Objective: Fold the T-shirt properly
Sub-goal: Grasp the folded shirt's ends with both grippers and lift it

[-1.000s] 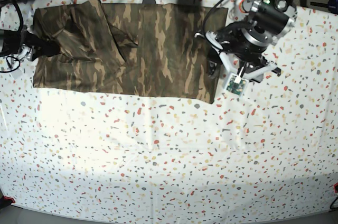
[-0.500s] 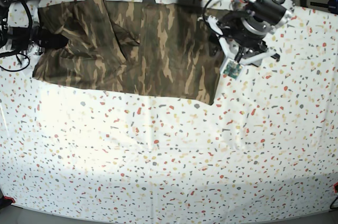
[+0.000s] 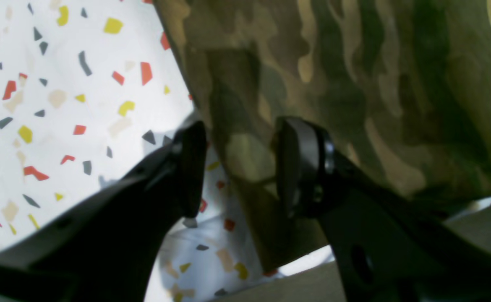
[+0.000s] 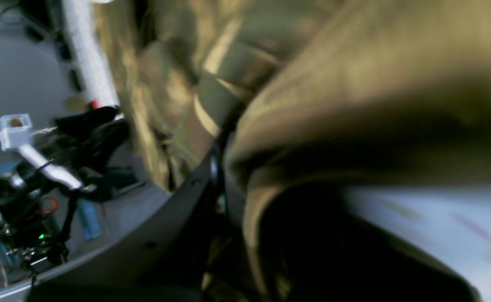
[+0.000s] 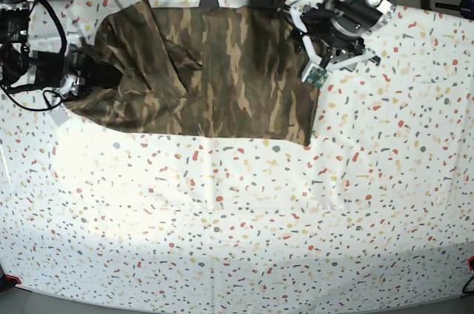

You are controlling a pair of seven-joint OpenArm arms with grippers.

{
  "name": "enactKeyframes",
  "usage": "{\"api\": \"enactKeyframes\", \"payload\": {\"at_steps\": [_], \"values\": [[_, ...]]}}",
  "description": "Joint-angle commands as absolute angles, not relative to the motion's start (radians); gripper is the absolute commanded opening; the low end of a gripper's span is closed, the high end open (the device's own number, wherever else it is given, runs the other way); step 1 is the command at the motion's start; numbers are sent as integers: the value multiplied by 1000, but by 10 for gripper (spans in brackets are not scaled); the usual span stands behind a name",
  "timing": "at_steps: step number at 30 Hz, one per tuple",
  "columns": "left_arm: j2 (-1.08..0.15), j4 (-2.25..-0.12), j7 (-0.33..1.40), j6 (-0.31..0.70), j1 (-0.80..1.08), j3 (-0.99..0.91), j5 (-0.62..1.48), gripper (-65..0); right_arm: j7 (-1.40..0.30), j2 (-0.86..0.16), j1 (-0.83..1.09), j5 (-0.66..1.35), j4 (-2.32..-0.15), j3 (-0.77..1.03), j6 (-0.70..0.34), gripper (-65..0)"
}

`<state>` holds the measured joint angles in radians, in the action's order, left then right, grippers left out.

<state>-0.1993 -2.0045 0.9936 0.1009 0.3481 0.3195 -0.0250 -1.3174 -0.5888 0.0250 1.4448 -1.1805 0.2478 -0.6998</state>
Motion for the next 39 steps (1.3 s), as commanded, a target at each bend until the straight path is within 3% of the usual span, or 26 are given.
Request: {"api": "enactKeyframes", "payload": {"at_steps": [1, 15, 25, 32, 39], "values": [[-200, -2021, 972, 98, 344, 318, -25, -371, -1317, -592, 8, 1484, -1219, 254, -698, -650], [-200, -2021, 970, 98, 344, 318, -25, -371, -1318, -324, -123, 1454, -1303, 249, -686, -650], [-200, -2021, 952, 98, 344, 318, -25, -371, -1317, -164, -221, 1386, -1303, 45, -672, -650], [-200, -2021, 948, 98, 343, 318, -25, -371, -1318, -10, -272, 1334, -1303, 2, -628, -650], [-200, -2021, 947, 98, 331, 318, -31, -371, -1317, 30, -294, 1284, -1303, -39, -629, -650]]}}
